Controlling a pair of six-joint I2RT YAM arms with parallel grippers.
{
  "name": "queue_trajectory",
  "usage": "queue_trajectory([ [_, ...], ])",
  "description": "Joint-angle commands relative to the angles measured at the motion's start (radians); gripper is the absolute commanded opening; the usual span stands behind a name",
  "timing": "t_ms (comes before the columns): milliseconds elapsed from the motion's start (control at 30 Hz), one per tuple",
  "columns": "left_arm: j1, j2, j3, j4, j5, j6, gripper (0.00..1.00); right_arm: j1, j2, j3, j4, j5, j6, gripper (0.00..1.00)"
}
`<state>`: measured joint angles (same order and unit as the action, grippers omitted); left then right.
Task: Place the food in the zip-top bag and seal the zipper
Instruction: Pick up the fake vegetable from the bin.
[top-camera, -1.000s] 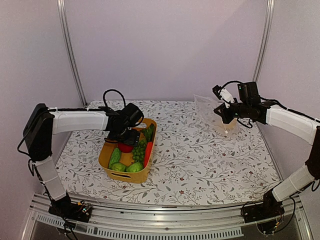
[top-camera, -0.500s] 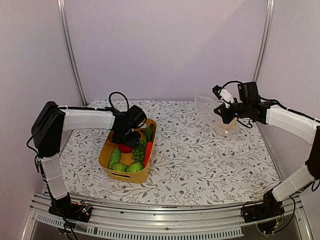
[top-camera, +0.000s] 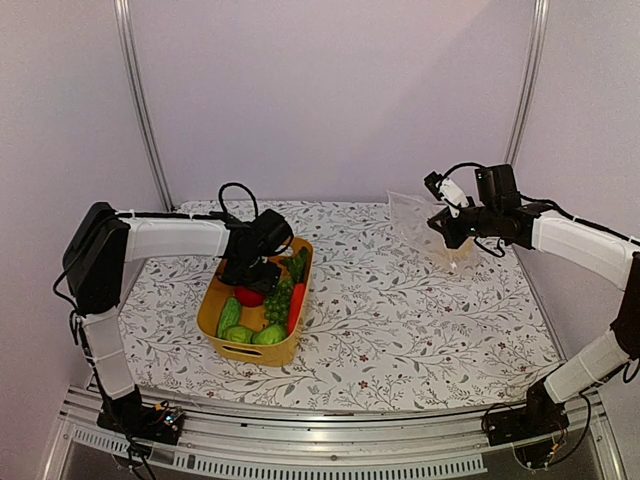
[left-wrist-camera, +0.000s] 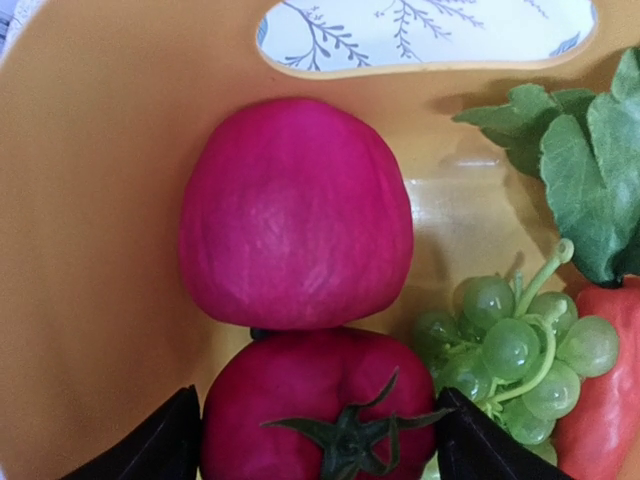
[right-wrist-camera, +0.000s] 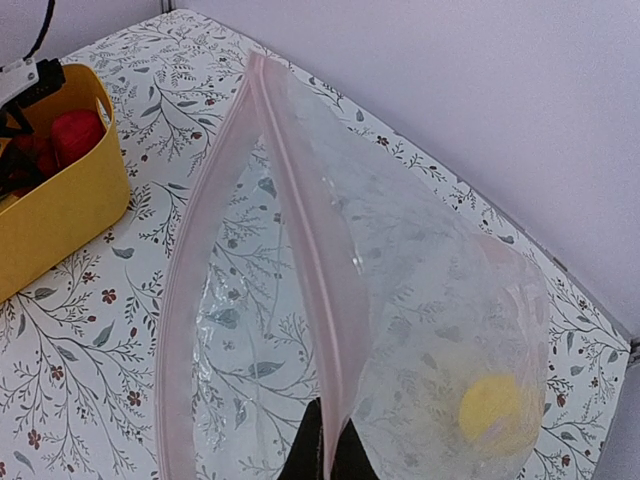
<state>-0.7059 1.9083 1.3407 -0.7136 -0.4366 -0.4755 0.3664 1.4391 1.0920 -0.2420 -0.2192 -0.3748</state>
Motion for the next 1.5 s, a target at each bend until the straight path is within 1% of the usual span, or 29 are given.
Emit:
queue_trajectory([
  [0,0.014,0.013,0.007,-0.061,-0.010,0.007,0.80,0.000,0.000,-0.011,0.004,-0.009,-0.003,0.00],
  [100,0.014,0.029,0.008,-0.066,-0.015,0.007,0.83,0.000,-0.004,-0.012,0.004,-0.009,-0.001,0.00],
  [167,0.014,0.044,0.017,-0.079,-0.016,0.008,0.86,0.002,-0.005,-0.011,0.003,-0.009,0.000,0.00],
  [200,0.013,0.051,0.021,-0.083,-0.016,0.008,0.97,0.000,-0.005,-0.012,0.004,-0.009,0.000,0.00],
  [233,0.013,0.055,0.024,-0.087,-0.019,0.007,0.99,0.001,-0.006,-0.012,0.005,-0.009,0.001,0.00],
  [300,0.009,0.057,0.025,-0.090,-0.037,0.006,1.00,0.001,-0.007,-0.011,0.005,-0.009,0.001,0.00],
  [367,0.009,0.053,0.026,-0.094,-0.052,0.007,0.98,0.002,-0.009,-0.011,0.004,-0.009,0.001,0.00],
  [467,0.007,0.042,0.028,-0.094,-0.053,0.006,0.91,0.001,-0.011,-0.012,0.004,-0.009,0.001,0.00],
  [633,-0.002,0.016,0.049,-0.102,-0.048,0.014,0.84,0.001,-0.010,-0.012,0.003,-0.010,0.003,0.00],
  [900,-0.064,-0.036,0.191,-0.202,-0.113,0.015,0.81,0.001,-0.010,-0.003,0.001,0.008,0.007,0.00],
  [967,-0.081,-0.052,0.224,-0.201,-0.117,0.025,0.81,0.001,-0.015,0.009,-0.008,0.023,0.008,0.00],
  [1100,-0.114,-0.094,0.265,-0.154,-0.088,0.057,0.80,0.000,-0.021,0.062,-0.053,0.019,-0.002,0.00],
  [1267,-0.165,-0.137,0.306,-0.067,-0.078,0.120,0.78,0.002,0.023,0.177,-0.178,0.007,-0.024,0.00],
  [1467,-0.246,-0.200,0.278,0.149,0.000,0.201,0.74,0.002,0.048,0.299,-0.306,0.003,-0.042,0.00],
])
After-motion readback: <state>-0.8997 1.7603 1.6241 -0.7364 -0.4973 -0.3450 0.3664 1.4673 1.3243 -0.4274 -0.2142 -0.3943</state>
